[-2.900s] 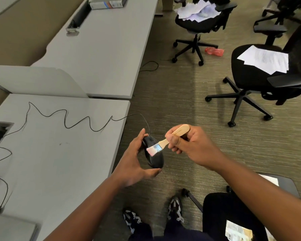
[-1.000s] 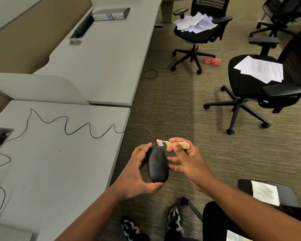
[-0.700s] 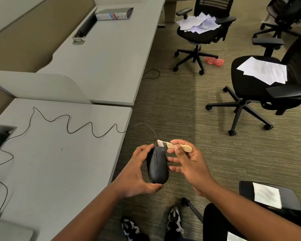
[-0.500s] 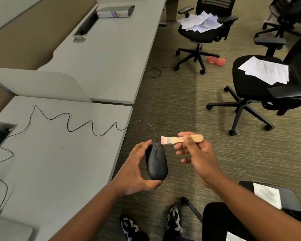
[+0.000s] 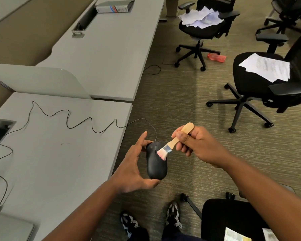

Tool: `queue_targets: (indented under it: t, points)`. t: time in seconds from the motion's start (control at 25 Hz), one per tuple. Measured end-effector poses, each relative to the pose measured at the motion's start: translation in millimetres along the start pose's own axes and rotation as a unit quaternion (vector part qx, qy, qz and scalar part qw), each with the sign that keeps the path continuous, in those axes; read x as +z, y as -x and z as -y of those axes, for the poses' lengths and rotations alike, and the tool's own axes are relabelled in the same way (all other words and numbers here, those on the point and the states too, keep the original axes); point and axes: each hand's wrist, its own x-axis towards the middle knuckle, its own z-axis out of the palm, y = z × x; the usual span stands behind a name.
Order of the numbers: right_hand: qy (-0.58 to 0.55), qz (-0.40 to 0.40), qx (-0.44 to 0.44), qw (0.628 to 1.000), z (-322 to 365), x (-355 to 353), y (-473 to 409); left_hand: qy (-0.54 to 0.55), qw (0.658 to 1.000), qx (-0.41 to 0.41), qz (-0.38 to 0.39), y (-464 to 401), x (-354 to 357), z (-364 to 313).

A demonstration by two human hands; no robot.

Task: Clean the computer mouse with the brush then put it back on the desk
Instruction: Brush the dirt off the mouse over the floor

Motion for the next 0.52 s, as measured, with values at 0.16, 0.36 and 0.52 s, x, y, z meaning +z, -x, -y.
queue_targets:
  t: [0.16, 0.36, 0.52]
  points:
    - [0.064, -0.025, -0.024, 0.997, -3.0, 1.2, -7.0, 0.004, 1.0, -0.001, 0.011, 4.2, 3.4, -0.2]
    - [0.094, -0.051, -0.07, 0.992, -10.7, 0.3, -7.6, 0.001, 1.0, -0.003, 0.023, 4.3, 5.7, -3.4]
    - [0.023, -0.014, -0.075, 0.997, -3.2, -0.7, -1.6, 0.0, 1.0, -0.008, 0.025, 4.0, 4.6, -4.0]
